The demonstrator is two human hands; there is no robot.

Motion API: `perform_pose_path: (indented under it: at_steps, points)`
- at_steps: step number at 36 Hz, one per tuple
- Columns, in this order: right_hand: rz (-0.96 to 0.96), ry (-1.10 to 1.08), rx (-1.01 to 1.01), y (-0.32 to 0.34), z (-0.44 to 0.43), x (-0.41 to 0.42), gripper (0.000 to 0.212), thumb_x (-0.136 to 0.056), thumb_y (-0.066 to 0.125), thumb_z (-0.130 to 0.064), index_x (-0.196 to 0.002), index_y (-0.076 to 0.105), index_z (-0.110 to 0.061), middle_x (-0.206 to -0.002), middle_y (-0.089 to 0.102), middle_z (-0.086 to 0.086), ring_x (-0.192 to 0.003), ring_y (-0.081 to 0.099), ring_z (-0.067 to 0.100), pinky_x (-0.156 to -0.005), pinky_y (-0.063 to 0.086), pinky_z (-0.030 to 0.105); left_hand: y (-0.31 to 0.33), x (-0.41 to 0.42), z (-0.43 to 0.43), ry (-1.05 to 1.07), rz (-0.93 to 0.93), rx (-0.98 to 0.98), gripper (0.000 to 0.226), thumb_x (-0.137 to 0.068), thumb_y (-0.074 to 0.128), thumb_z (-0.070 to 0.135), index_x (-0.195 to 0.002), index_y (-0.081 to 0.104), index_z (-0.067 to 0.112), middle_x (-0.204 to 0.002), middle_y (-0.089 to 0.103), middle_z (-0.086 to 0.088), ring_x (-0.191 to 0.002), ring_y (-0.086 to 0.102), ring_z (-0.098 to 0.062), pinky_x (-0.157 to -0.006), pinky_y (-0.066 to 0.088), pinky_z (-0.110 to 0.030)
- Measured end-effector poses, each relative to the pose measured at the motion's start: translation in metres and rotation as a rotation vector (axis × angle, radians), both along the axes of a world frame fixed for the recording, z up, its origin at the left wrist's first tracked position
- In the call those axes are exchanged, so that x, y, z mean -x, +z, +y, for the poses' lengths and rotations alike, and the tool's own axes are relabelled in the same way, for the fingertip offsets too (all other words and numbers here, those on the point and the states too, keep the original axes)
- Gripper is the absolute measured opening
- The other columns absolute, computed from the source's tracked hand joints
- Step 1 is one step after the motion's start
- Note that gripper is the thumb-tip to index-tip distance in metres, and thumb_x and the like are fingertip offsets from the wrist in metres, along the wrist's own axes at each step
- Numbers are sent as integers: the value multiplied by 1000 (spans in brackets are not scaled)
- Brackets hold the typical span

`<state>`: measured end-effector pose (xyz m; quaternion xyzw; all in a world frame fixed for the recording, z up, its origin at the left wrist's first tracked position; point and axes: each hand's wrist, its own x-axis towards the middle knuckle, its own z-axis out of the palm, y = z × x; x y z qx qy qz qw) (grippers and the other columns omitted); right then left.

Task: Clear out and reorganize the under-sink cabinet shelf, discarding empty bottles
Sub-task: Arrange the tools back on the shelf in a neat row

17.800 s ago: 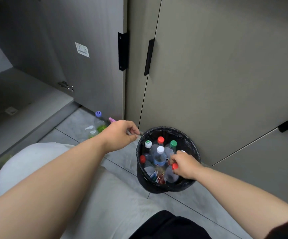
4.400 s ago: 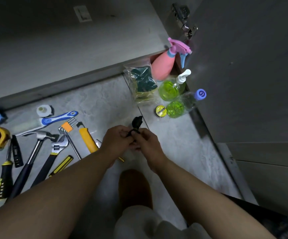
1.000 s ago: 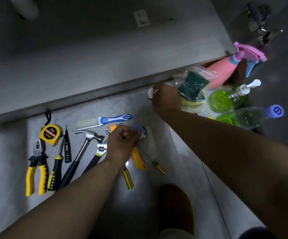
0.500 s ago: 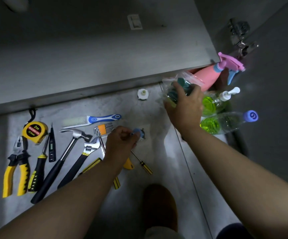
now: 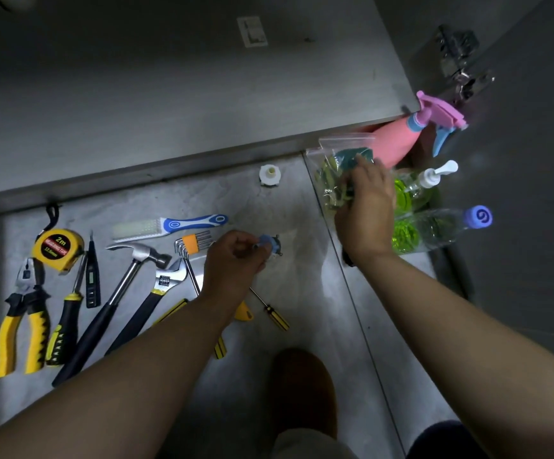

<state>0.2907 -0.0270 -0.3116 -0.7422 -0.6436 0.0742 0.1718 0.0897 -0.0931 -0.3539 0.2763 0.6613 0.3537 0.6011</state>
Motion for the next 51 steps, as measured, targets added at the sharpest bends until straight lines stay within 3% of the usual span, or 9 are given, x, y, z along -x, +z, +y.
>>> perform_pose_path:
  at_steps: [3, 9, 19, 23, 26, 33, 40, 45, 51]
  points:
    - [102, 167, -82, 1, -21, 22, 49, -62, 51, 1, -107, 66, -10, -118, 56, 12, -113, 51, 32, -92, 45, 46, 2, -4, 5, 10, -7, -15, 19, -88, 77, 5, -104, 68, 0, -98, 74, -16, -90, 73, -23, -72, 63, -23]
    - [317, 424, 292, -28, -57, 56, 61, -79, 72, -20, -136, 54, -10, -126, 47, 10, -111, 55, 28, -84, 54, 43, 3, -3, 18, -78, 212, -66, 21, -84, 82, 27, -98, 73, 13, -86, 75, 4, -74, 70, -3, -61, 54, -15]
    - [400, 333, 282, -45, -37, 63, 33, -81, 77, -15, -112, 70, -7, -106, 56, 10, -88, 62, 24, -75, 55, 43, 6, 9, 27, -203, 256, -155, 15, -83, 83, 26, -83, 69, 23, -68, 66, 20, -66, 61, 17, -55, 41, -2]
    - [375, 194, 238, -56, -20, 63, 30, -82, 78, -21, -107, 69, -5, -101, 62, 12, -86, 57, 19, -73, 40, 24, 2, 28, 25, -302, 322, -187, 16, -87, 76, 14, -102, 72, 18, -96, 73, 4, -89, 68, -2, -80, 55, -23]
    - [335, 102, 227, -62, -5, 63, 26, -86, 74, -22, -105, 67, -5, -102, 64, 14, -89, 60, 24, -71, 32, 19, 0, 56, 21, -382, 592, -250, 28, -85, 69, 3, -109, 72, 15, -110, 64, -8, -102, 65, -22, -96, 51, -35]
    - [212, 26, 316, -66, 26, 74, 34, -90, 66, -16, -121, 57, -5, -124, 52, 18, -105, 58, 34, -90, 46, 35, 5, 134, 10, -430, 1047, -288, 51, -80, 67, 3, -129, 68, 17, -132, 56, -16, -120, 48, -40, -99, 44, -46]
    - [285, -33, 240, -60, -4, 82, 63, -80, 69, -7, -136, 41, -7, -137, 34, 16, -99, 57, 33, -74, 45, 32, -4, 170, 18, -507, 1002, -206, 47, -89, 70, 11, -135, 63, 17, -128, 59, -15, -119, 49, -40, -102, 44, -46]
    - [295, 244, 244, -51, -41, 98, 61, -82, 68, -8, -137, 41, -10, -135, 35, 12, -87, 58, 29, -63, 53, 40, -8, 175, 34, -541, 1004, -176, 39, -87, 75, 12, -125, 70, 15, -118, 60, -17, -114, 53, -41, -102, 45, -43]
    - [274, 529, 329, -46, -43, 125, 55, -86, 64, -14, -138, 47, -12, -135, 41, 11, -92, 60, 28, -64, 43, 27, -2, 175, 38, -578, 993, -349, 22, -91, 69, 5, -111, 75, 11, -109, 62, -13, -108, 55, -35, -95, 45, -35]
